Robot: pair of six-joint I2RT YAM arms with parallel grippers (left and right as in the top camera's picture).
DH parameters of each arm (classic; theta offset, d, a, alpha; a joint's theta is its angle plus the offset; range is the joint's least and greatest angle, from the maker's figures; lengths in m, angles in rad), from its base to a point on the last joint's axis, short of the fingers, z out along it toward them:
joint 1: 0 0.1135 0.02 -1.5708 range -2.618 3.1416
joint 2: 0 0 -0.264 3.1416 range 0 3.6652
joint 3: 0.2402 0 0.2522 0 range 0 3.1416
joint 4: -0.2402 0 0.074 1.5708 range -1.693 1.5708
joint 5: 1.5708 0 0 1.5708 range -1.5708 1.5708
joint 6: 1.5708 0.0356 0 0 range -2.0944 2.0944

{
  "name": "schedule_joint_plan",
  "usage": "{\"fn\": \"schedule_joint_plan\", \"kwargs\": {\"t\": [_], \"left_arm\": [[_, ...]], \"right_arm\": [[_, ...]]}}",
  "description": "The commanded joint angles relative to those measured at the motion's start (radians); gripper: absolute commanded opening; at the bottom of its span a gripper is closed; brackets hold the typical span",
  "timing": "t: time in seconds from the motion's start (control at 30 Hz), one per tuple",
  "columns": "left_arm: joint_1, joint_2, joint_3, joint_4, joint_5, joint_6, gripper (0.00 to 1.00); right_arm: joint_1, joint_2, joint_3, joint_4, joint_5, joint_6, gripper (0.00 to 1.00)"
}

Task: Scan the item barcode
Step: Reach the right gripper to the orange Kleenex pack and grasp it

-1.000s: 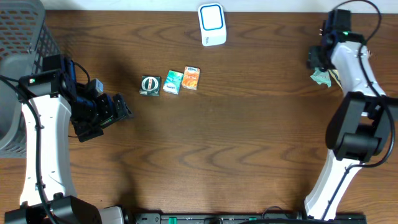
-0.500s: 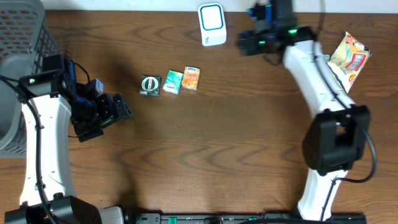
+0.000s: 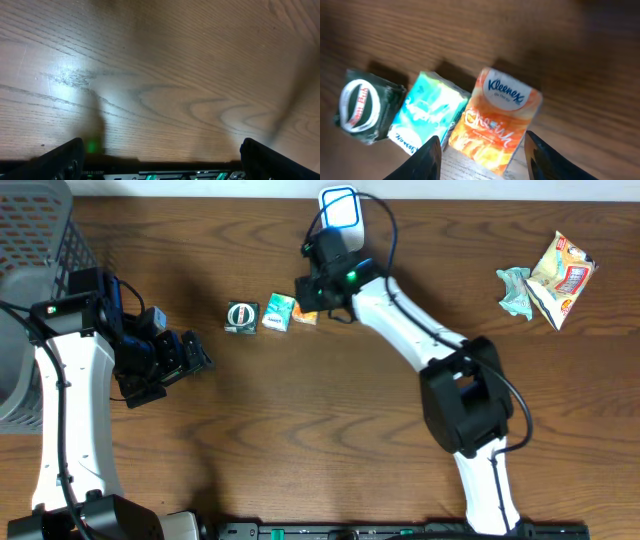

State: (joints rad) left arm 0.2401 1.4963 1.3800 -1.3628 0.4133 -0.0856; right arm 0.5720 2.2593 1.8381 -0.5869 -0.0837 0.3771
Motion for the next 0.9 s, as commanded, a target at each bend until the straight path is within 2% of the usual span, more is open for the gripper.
{"fn": "schedule_joint_plan", "kwargs": {"t": [0.0, 0.13, 0.33, 0.57, 0.73, 0.87], "left_arm": [[-0.002, 0.0, 0.002, -0.004, -0.002, -0.005, 0.98], [-0.002, 0.0, 0.002, -0.004, -0.002, -0.005, 0.97], [-0.001, 0.0, 0.002, -0.004, -0.002, -0.005, 0.98], [-0.002, 0.0, 0.002, -0.004, -0.002, -0.005, 0.98], [-0.002, 0.0, 0.002, -0.004, -0.002, -0.005, 0.98], [-0.002, 0.0, 0.002, -0.004, -0.002, -0.005, 0.98]], "right_arm": [[0.021, 0.033, 0.009, -0.006, 0.117, 0.058, 0.5], [0.029, 0.054, 0.009, -0.023, 0.182, 0.122, 0.53], [0.01, 0.066, 0.009, -0.05, 0.172, 0.175, 0.54], [-0.009, 0.083, 0.009, -0.025, 0.077, 0.175, 0.58], [-0.027, 0.116, 0.009, 0.03, -0.055, 0.176, 0.58], [-0.031, 0.143, 0.009, 0.031, -0.067, 0.176, 0.56]]}}
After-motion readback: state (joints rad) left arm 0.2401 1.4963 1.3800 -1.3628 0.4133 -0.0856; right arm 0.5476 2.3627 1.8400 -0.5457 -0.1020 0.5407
